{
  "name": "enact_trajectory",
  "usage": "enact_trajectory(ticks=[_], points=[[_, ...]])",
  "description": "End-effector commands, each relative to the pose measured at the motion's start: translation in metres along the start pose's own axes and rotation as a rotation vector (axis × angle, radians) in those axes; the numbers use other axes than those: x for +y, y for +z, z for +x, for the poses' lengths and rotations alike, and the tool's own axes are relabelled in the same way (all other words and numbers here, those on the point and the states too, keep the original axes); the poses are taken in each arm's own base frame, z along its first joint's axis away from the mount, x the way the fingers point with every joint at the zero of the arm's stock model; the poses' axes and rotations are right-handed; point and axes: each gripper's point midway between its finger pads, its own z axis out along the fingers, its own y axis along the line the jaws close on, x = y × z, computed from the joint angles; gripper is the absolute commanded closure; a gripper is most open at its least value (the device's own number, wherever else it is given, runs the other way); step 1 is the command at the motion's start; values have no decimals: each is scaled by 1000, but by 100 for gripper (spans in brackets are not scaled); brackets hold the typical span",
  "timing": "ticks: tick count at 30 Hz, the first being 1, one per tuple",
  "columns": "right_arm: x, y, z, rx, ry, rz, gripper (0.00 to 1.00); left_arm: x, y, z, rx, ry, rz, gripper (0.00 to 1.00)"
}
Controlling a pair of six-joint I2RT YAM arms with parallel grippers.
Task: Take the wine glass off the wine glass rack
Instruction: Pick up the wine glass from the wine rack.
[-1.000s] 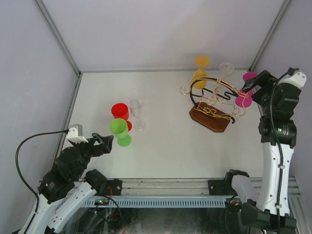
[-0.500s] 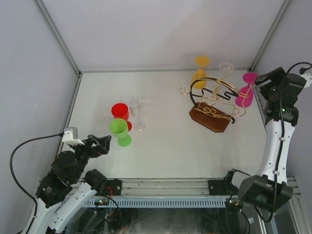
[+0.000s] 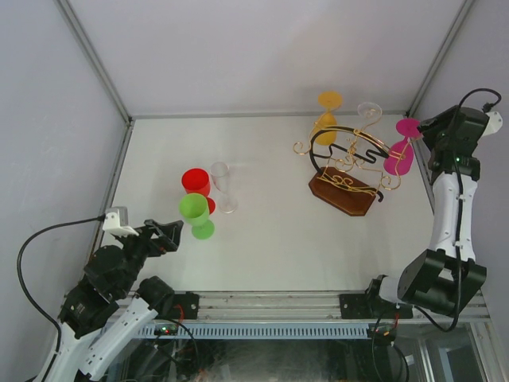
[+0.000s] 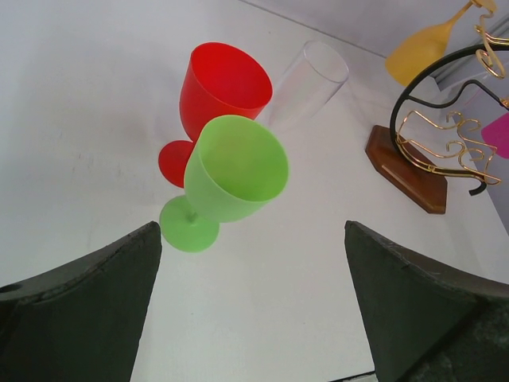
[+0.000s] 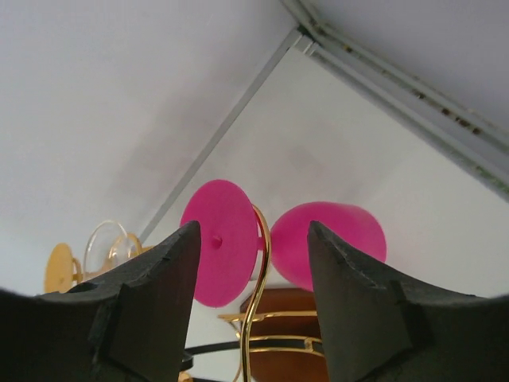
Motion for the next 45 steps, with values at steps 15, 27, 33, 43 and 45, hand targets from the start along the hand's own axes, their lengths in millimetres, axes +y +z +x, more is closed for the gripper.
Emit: enact_trajectory(ticks=[15, 27, 33, 43, 45], points=[[8, 17, -15, -28, -76, -3, 36, -6, 5, -1, -11, -13, 23, 0], [12, 33, -4, 65, 47, -129, 41, -6, 8, 1, 4, -1, 15, 0], [12, 34, -3, 81, 74, -147, 51, -5, 8, 1, 2, -1, 8, 0], [9, 37, 4, 117, 80, -151, 50, -5, 9, 2, 7, 1, 5, 0], [6, 39, 7, 124, 82, -137, 52, -4, 9, 2, 8, 1, 3, 0]])
